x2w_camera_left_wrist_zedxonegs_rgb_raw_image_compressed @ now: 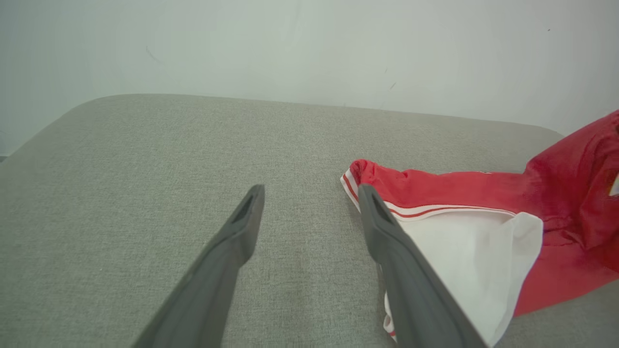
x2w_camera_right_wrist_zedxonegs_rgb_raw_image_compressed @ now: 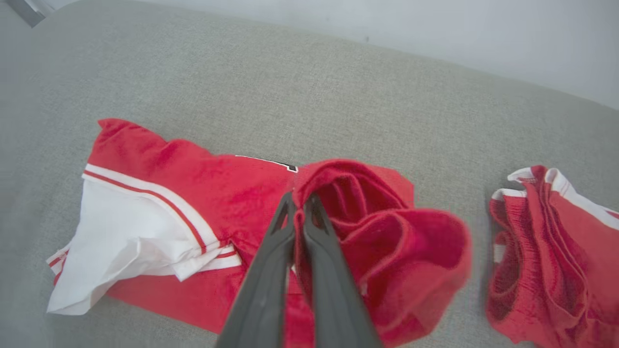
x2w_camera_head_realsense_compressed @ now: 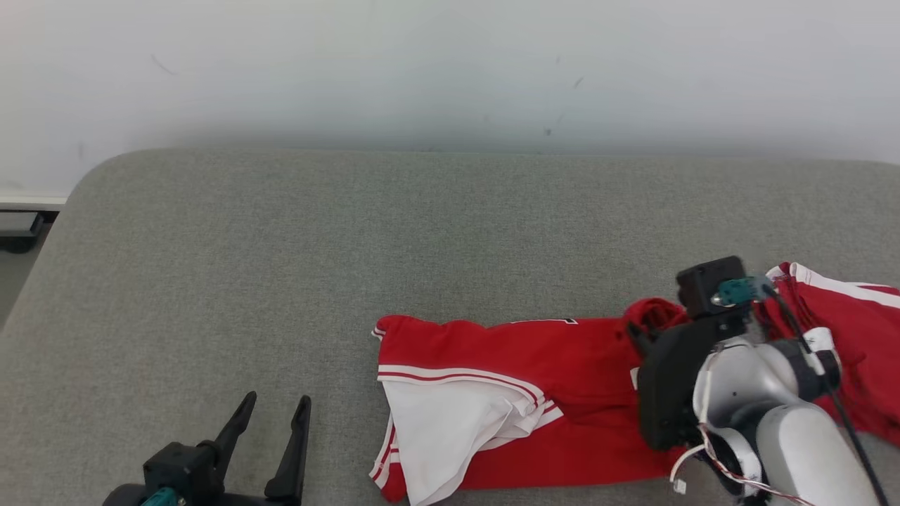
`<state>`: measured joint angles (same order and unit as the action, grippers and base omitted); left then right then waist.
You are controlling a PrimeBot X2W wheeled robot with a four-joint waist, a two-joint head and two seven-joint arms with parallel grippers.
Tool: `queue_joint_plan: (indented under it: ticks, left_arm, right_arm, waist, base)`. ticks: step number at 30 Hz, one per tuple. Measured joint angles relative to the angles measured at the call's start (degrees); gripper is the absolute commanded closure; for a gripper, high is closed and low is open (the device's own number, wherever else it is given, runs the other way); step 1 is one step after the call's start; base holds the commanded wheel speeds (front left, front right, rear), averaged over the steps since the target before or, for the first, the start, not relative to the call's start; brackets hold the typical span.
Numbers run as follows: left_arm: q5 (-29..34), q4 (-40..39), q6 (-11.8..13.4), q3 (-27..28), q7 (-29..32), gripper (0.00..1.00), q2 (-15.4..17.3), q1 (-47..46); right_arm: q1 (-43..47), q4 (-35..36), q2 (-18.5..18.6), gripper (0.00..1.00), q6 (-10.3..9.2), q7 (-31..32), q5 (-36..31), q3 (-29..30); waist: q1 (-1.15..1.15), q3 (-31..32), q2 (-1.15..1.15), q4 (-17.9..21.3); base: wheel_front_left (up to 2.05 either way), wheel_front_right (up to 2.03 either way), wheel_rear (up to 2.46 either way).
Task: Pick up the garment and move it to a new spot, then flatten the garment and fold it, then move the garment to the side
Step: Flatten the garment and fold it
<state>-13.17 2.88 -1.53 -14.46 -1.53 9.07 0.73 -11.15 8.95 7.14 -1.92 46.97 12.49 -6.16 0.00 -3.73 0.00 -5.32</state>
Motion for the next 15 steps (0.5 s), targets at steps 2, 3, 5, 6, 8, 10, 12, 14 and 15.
queue_joint_plan:
  ticks: [2,3,5,6,8,10,12,14,15]
  left_arm:
    - [0.0,0.13,-0.02,-0.49,0.01,0.0,-0.12,-0.03]
    - [0.0,0.19,-0.04,-0.71,0.12,0.0,-0.2,-0.04]
    - [0.0,0.29,-0.05,-0.81,0.24,0.0,-0.3,-0.04]
    - [0.0,0.35,-0.07,-0.82,0.24,0.0,-0.29,-0.04]
    - [0.0,0.44,-0.07,-0.91,0.25,0.0,-0.32,-0.03]
    - [0.0,0.68,-0.08,-1.02,0.25,0.0,-0.38,-0.03]
    - [0.0,0.93,-0.25,-1.11,0.26,0.0,-0.41,-0.02]
    - [0.0,1.04,-0.51,-1.25,0.34,0.0,-0.44,-0.03]
    - [0.0,1.1,-0.51,-1.34,0.42,0.0,-0.48,-0.03]
  right_arm:
    - [-0.86,-1.35,-0.82,1.0,0.79,0.98,0.0,-2.07]
    - [-1.24,-2.11,-1.02,1.0,1.05,1.46,-0.02,-2.89]
    - [-1.82,-3.7,-1.38,1.0,1.51,2.19,-0.02,-4.31]
    - [-2.3,-4.39,-1.53,1.0,1.76,2.67,-0.12,-5.14]
    - [-3.39,-5.88,-1.91,1.0,2.45,3.45,-0.19,-6.89]
    - [-4.64,-7.56,-2.41,1.0,2.9,4.04,-0.2,-8.5]
    - [-5.83,-9.0,-2.74,1.0,3.03,4.55,-0.22,-10.05]
    - [-6.84,-10.44,-3.05,1.0,3.26,5.0,-0.23,-11.43]
    - [-7.29,-11.09,-3.2,1.0,3.26,5.03,-0.23,-11.9]
  waist:
    - [0.0,0.13,0.0,-0.62]
    - [0.0,0.19,0.0,-0.96]
    - [0.0,0.31,0.0,-1.66]
    - [0.0,0.36,0.0,-2.01]
    - [0.0,0.47,0.0,-2.73]
    - [0.0,0.56,0.0,-3.46]
    - [0.0,0.66,0.0,-4.16]
    - [0.0,0.72,0.0,-4.87]
    - [0.0,0.74,0.0,-5.21]
  base:
    - [0.0,0.0,0.0]
    - [0.0,0.0,0.0]
    - [0.0,0.0,0.0]
    - [0.0,0.0,0.0]
    - [0.0,0.0,0.0]
    - [0.0,0.0,0.0]
    - [0.0,0.0,0.0]
    - [0.0,0.0,0.0]
    - [0.0,0.0,0.0]
